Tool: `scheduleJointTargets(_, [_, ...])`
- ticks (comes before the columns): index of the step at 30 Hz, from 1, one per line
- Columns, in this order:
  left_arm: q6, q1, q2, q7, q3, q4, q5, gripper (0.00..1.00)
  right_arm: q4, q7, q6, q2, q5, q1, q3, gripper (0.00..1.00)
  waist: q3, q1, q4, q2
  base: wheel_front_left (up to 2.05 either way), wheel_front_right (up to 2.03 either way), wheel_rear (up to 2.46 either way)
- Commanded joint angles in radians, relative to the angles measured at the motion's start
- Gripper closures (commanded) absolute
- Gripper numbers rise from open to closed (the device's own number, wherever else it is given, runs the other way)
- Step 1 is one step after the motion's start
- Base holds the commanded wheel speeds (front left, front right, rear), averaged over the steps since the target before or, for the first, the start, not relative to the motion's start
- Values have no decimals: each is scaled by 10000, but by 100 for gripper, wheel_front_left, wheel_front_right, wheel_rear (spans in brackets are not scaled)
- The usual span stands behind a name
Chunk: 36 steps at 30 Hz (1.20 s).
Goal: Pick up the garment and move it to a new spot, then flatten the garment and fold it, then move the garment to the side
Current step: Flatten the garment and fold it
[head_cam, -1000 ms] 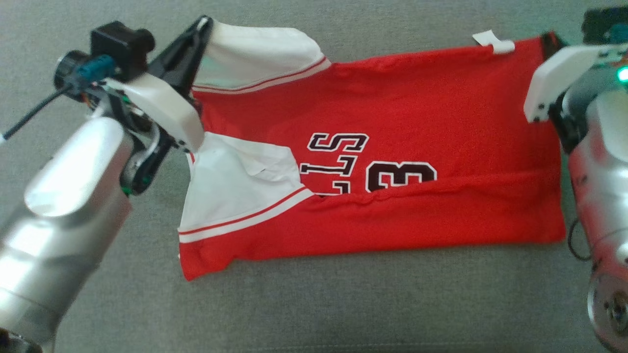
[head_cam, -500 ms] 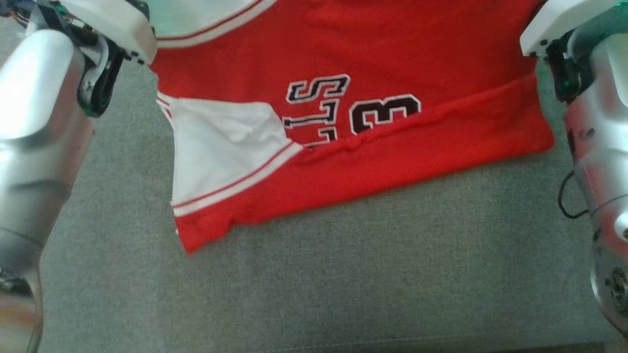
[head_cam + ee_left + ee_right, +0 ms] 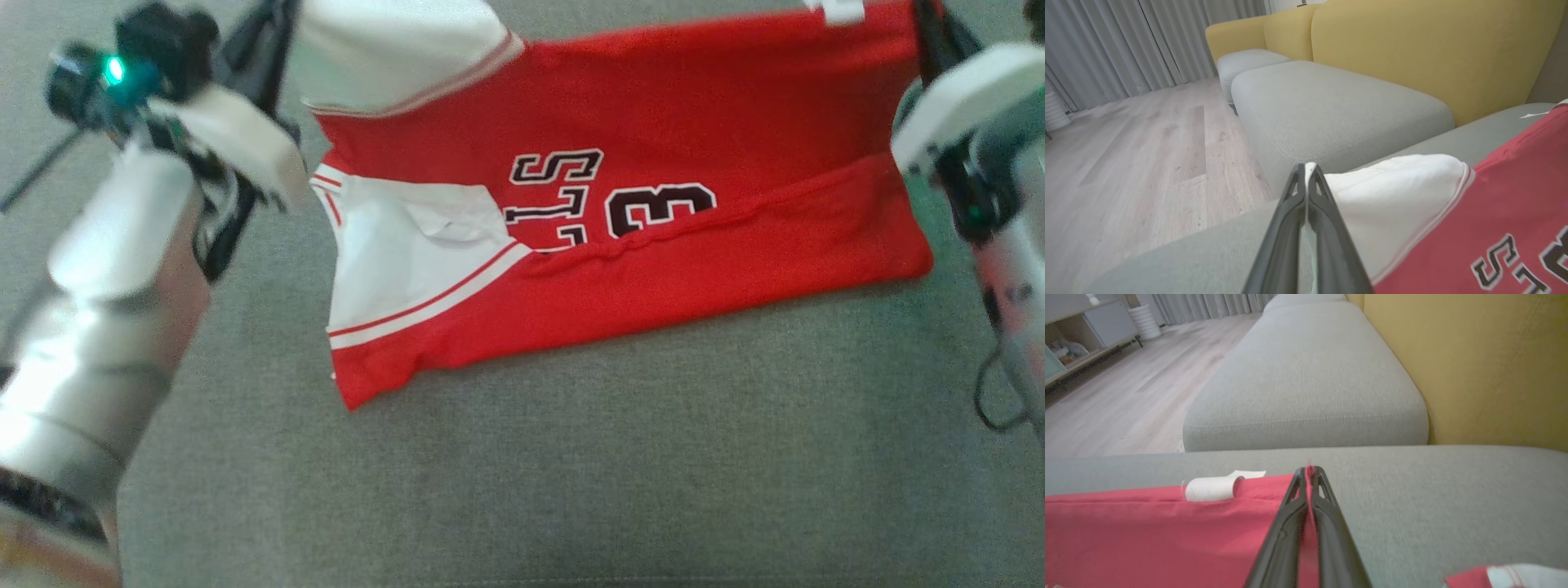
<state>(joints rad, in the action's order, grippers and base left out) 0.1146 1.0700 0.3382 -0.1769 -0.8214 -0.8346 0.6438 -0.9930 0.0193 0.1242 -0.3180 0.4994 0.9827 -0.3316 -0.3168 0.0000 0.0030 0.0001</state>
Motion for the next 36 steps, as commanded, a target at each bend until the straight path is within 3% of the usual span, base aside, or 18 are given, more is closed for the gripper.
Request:
scheduleJointTargets(1, [55, -55, 500, 116, 109, 381, 164, 100, 531, -192, 65, -341, 444, -295, -344, 100, 330, 0, 218, -1, 0, 0, 0])
scheduleJointTargets(8, [148, -1972, 1290, 1669, -730, 1911, 992, 100, 1754, -1473, 65, -1740, 1917, -1707, -1811, 100, 956, 0, 394, -1, 0, 0, 0])
scheduleJointTargets(19, [59, -3601, 2582, 3978, -1266, 4724, 2308, 100, 2701, -2936, 65, -3125, 2612, -2635, -3501, 100, 1352, 0, 393, -1, 0, 0, 0])
scheduleJointTargets(34, [-203, -3813, 3041, 5898, -1714, 6110, 2899, 100, 3182, -3900, 65, -3694, 3055, -2711, -4544, 100, 1308, 0, 136, -1, 0, 0, 0])
scheduleJointTargets(35, [-241, -3787, 3038, 5889, -1718, 6105, 2856, 84, 3166, -3808, 65, -3698, 3015, -2681, -4551, 75, 1319, 0, 118, -1, 0, 0, 0])
scheduleJointTargets(36, [-308, -3752, 3020, 5793, -1698, 6094, 2770, 0, 3107, -3712, 65, -3663, 3072, -2671, -4481, 0, 1331, 0, 99, -1, 0, 0, 0])
